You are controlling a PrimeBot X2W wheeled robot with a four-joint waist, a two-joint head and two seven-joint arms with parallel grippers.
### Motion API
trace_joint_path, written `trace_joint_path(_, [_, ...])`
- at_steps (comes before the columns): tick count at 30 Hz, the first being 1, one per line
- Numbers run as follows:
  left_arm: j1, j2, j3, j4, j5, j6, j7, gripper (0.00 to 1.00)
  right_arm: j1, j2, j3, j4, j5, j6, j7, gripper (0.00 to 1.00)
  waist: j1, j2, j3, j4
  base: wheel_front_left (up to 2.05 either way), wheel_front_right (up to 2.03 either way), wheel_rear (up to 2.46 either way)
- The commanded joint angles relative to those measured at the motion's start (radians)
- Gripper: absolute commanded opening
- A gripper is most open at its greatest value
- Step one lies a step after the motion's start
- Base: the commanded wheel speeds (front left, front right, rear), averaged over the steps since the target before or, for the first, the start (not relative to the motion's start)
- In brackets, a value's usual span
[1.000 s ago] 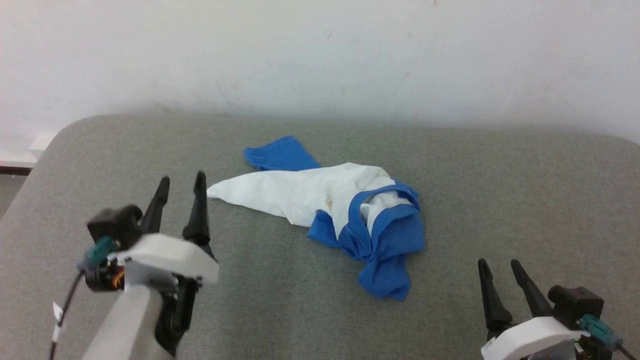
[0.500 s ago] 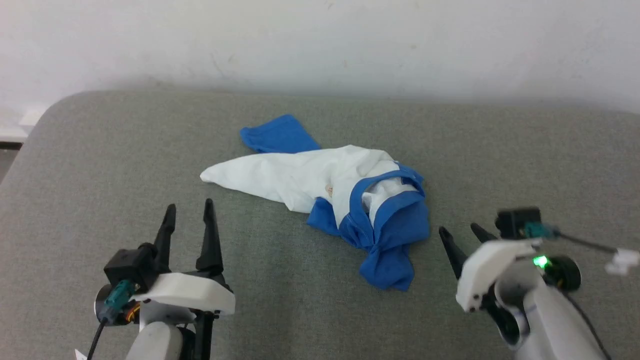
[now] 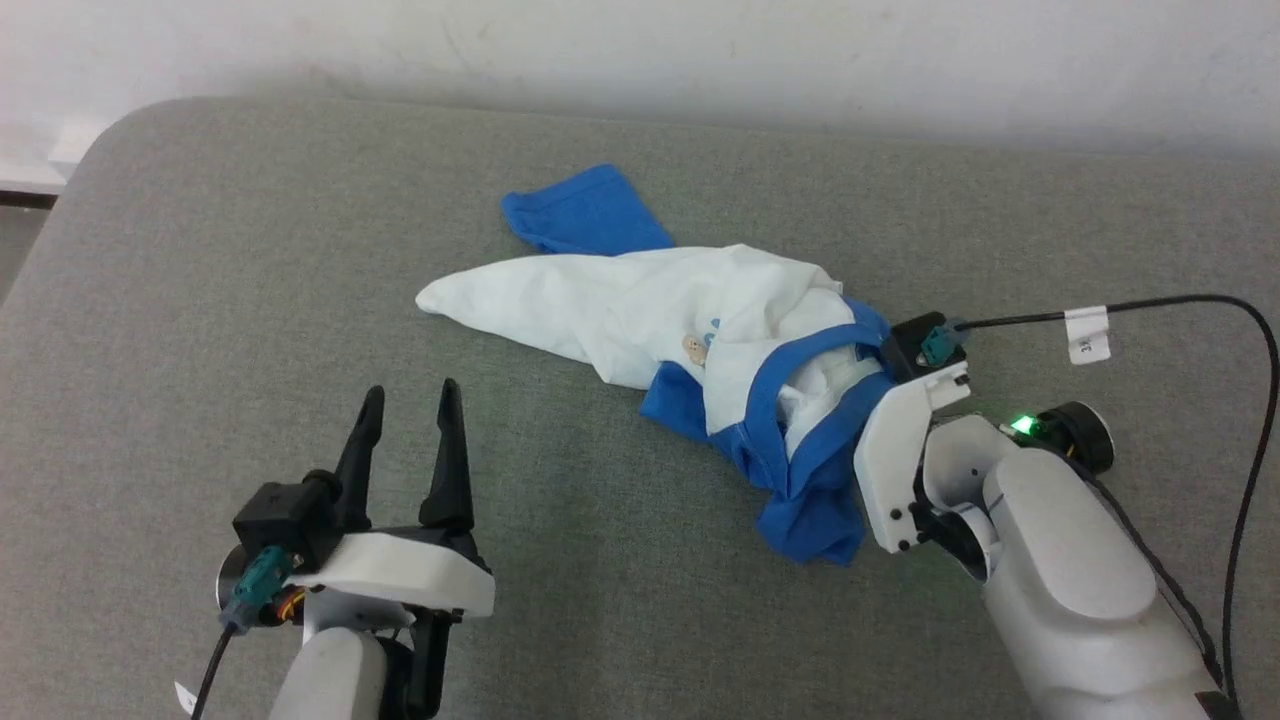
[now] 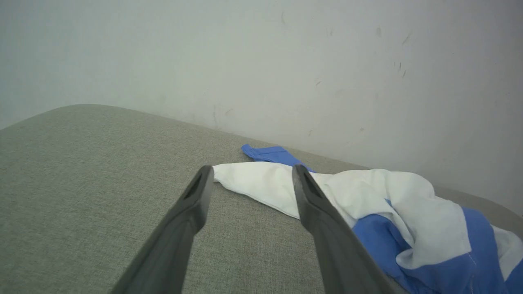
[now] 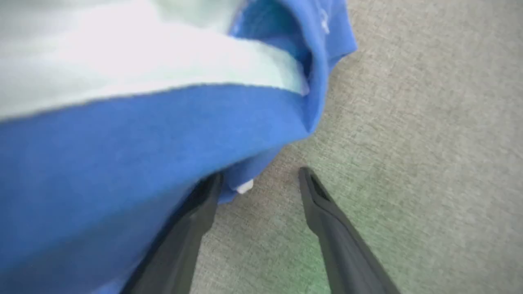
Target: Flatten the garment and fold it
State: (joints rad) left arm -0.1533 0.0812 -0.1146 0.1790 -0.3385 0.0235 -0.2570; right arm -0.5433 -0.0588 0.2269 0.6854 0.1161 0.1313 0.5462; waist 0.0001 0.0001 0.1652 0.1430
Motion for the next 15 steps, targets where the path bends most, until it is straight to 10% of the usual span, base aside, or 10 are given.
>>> trace_joint_path(1, [-0.015,-0.005,0.008,0.005,0.015,-0.007,-0.005,1.0,0.016,0.009,0.016,0.027,0.008,-0.001,0.016,0.94,-0.0001,-0.0001,0.011,0.008,0.0,0.0,0.0])
trace_joint_path(2, [-0.017,-0.008,0.012,0.008,0.018,-0.01,-0.005,1.0,0.014,0.009,0.026,0.03,0.014,-0.001,0.018,0.38,-0.0001,-0.0001,0.012,0.006,0.0,0.0,0.0])
trace_joint_path(3, [-0.019,-0.01,0.016,0.011,0.022,-0.014,-0.005,1.0,0.012,0.009,0.035,0.03,0.021,-0.001,0.013,0.05,-0.0001,-0.0001,0.012,0.003,0.0,0.0,0.0])
trace_joint_path(15, [0.009,-0.026,0.063,0.034,0.045,-0.035,-0.005,1.0,0.089,-0.034,-0.181,-0.137,0.043,-0.001,-0.219,0.0,-0.0001,-0.0001,-0.061,-0.072,0.0,0.0,0.0])
